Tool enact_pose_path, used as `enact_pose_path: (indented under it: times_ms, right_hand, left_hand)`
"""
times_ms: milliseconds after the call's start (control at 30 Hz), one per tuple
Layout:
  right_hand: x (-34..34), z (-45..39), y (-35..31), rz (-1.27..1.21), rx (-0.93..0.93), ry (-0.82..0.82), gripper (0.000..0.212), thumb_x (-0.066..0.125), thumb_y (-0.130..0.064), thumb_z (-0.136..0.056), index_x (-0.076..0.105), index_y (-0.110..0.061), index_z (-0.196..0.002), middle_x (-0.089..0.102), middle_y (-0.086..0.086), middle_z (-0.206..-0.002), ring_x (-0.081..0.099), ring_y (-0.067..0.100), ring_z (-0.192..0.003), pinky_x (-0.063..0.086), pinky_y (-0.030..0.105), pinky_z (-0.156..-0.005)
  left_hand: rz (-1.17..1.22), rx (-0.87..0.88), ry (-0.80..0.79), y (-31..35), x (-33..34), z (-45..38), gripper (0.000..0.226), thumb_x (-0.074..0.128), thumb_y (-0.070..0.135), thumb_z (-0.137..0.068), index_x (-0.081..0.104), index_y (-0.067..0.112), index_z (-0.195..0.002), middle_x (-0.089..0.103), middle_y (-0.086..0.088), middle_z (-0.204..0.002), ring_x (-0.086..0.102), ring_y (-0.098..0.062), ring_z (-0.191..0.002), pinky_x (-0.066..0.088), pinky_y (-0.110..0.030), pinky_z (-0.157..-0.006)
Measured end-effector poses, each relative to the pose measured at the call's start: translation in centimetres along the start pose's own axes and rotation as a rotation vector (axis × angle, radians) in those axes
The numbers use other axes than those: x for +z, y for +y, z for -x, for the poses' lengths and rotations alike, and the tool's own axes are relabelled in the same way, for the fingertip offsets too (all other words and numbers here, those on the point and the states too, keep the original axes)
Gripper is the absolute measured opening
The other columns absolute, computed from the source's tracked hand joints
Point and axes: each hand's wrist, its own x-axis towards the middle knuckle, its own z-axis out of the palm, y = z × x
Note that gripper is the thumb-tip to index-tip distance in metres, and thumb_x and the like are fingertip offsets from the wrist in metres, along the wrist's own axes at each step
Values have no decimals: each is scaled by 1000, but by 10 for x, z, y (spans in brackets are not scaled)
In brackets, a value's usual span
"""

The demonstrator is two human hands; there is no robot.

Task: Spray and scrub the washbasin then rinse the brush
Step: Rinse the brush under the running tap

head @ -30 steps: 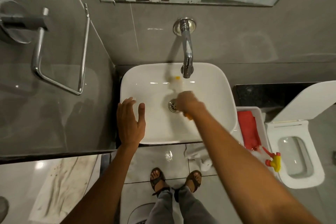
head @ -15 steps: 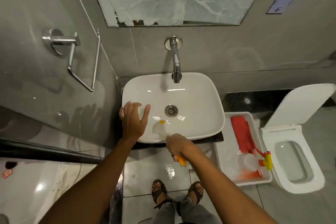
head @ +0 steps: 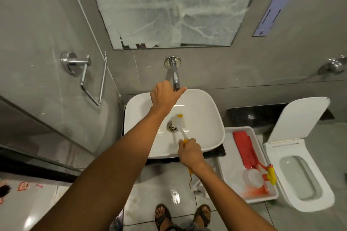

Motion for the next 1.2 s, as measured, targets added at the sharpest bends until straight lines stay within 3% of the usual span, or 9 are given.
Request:
enact_pose_path:
  times_ms: [133,300,433,567,733,900,1200]
  right_hand:
    - [-6,2,-2,-2,-26,34,49,41,-36,-112,47,6,-138,63,25,-137,64,40,-124,52,44,-103]
    - [-9,5,0,-16,-30,59,50,42,-37,-112,46,5,-139,66,23,-133,67,38,-119,55,45,-100]
    - [-10,7,0,-29,-26,57,50,42,-37,-112,45,4,-140,65,23,-133,67,38,-119,55,46,-101]
    - [-10,8,-1,-32,-44,67,45,41,-37,-112,47,1,-134,65,24,-132,67,40,-119,54,46,-100]
    - [-8,7,0,-33,-74,70,44,40,-37,-112,46,1,-133,66,24,-129,67,41,-117,54,47,-99]
    - [-7,2,-2,-34,-74,68,44,41,-37,-112,47,2,-132,66,25,-130,66,42,-119,53,47,-100]
    - [-1,-1,-3,-35,-102,23,46,39,-37,-113,47,2,-134,66,24,-129,67,41,-117,54,46,-99]
  left_hand:
    - [-36,-35,-38,6,-1,-6,48,77,57,-90,67,10,-88,68,-11,-91,65,-31,-87,43,-37,-70]
    - [47,-90,-21,11,4,-4,38,81,45,-86,63,12,-83,64,-9,-85,62,-29,-81,40,-36,-65]
    - [91,-111,-26,15,10,-4,36,84,41,-86,70,8,-92,64,-8,-87,60,-26,-80,38,-32,-58]
    - [132,-93,-56,9,12,-9,37,86,38,-82,61,12,-75,57,-3,-74,58,-25,-73,29,-28,-47]
    - [207,29,-226,-15,9,-25,37,83,32,-83,56,16,-64,54,-2,-68,51,-19,-66,37,-29,-54]
    - [289,123,-353,-29,1,-34,29,83,22,-86,61,19,-68,54,7,-64,46,-8,-57,39,-17,-54]
    - [390,132,-376,-35,6,-36,29,82,22,-90,59,16,-72,51,-3,-74,46,-17,-71,43,-32,-69]
